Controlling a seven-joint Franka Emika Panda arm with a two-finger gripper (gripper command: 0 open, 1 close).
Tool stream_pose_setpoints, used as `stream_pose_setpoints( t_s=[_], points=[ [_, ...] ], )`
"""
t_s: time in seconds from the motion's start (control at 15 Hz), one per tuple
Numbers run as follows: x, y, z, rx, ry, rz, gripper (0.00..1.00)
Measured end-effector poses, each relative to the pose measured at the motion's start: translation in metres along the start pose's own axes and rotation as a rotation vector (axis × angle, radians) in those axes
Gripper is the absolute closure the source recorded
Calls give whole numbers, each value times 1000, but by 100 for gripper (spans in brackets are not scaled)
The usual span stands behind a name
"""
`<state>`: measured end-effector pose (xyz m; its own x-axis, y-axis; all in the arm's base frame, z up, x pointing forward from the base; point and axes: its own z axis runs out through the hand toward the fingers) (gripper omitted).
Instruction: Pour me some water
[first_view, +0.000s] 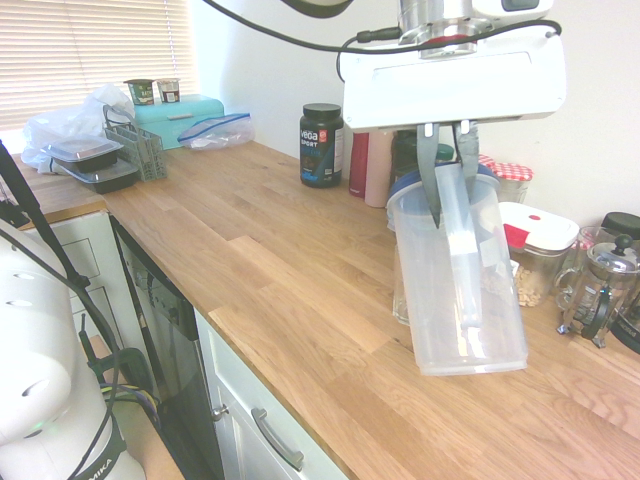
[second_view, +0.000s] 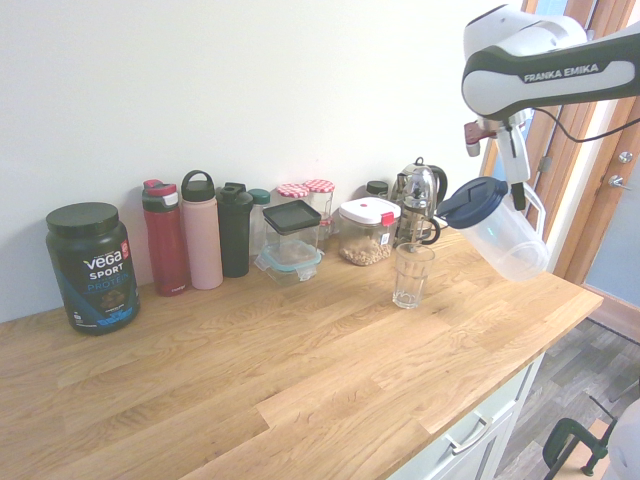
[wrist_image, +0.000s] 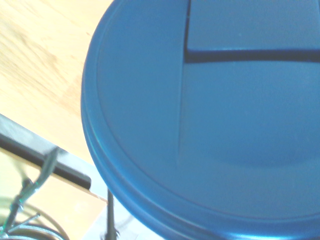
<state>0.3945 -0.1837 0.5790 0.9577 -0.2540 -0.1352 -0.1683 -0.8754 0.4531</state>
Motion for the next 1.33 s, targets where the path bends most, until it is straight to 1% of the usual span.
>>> stream_pose_setpoints(
  t_s=[0.13, 0.27, 0.33, 0.67, 0.87, 0.93, 1.0, 1.13, 1.33],
  points=[
    [9, -22, -3, -69, -19, -9, 100],
    [15, -28, -6, -134, -28, -2, 100],
    [17, -29, -8, -153, -31, 1, 100],
    [30, -55, -2, -195, -59, -5, 100],
    [30, -60, -1, -202, -74, -7, 100],
    [30, -60, -1, -194, -71, -5, 100],
    [29, -60, -2, -161, -61, -2, 100],
    [21, -46, -8, -56, -29, -4, 100],
    [-22, 2, -12, 121, 14, -35, 100]
  ],
)
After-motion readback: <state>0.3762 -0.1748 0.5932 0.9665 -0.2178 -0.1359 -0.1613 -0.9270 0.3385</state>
